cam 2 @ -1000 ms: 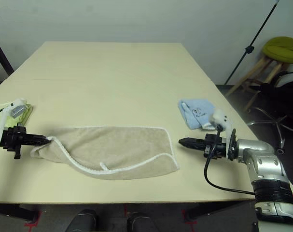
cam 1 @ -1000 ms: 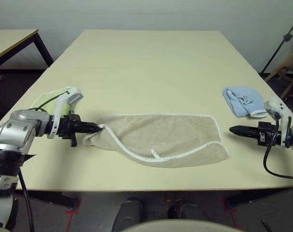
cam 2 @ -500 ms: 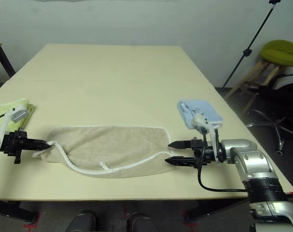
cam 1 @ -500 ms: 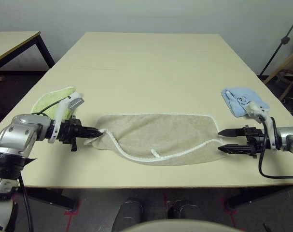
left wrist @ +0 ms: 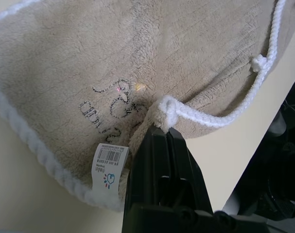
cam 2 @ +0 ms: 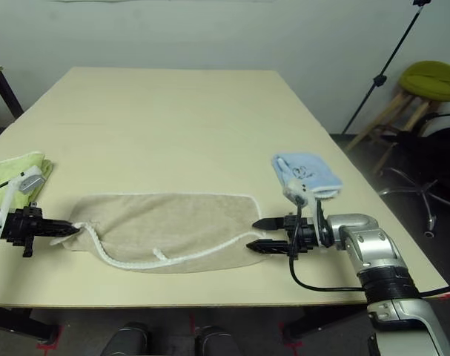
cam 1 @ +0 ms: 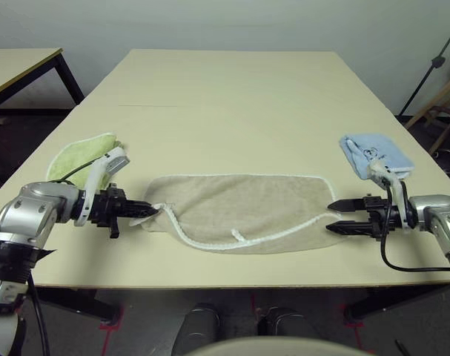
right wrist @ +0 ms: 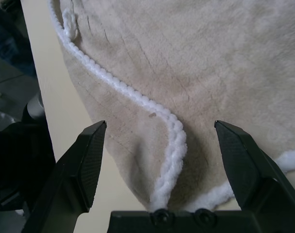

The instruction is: Fold the towel and set it aside.

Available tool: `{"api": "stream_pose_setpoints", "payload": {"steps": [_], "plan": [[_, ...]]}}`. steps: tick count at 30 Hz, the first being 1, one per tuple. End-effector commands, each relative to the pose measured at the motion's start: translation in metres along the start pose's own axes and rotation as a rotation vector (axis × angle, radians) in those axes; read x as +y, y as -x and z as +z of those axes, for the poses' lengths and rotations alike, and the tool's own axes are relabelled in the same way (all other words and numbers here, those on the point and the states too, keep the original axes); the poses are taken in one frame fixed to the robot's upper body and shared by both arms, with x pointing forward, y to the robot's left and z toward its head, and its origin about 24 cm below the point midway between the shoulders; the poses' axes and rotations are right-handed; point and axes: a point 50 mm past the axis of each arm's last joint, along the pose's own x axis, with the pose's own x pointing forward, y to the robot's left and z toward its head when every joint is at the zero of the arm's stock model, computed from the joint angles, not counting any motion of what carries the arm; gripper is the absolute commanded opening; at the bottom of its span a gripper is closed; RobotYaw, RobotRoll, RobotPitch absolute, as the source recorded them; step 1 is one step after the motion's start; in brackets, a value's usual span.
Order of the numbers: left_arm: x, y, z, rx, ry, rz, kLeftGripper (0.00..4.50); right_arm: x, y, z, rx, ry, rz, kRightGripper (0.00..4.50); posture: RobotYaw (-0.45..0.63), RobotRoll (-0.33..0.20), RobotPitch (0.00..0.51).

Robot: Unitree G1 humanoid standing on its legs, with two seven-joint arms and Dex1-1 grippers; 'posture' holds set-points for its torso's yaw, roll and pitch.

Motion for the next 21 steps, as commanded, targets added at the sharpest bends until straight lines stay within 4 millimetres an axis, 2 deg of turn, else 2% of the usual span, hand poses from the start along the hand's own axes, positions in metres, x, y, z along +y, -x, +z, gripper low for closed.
{"api": "stream_pose_setpoints", "payload": {"steps": [1, 10, 21], "plan": [[-0.002, 0.001, -0.001, -0.011, 0.004, 0.004, 0.0, -0.001, 0.0, 0.0, 0.034, -0.009, -0.002, 3.46, 0.12, 0.0, 0.022], [-0.002, 0.003, 0.0, -0.016, 0.006, 0.012, 0.0, 0.005, 0.008, 0.006, 0.046, -0.023, 0.019, 0.07, 0.13, 0.0, 0.027], [-0.013, 0.016, 0.009, -0.039, 0.019, 0.005, 0.0, 0.023, 0.038, 0.035, -0.068, -0.042, 0.044, 0.03, 0.13, 0.0, 0.036]]}}
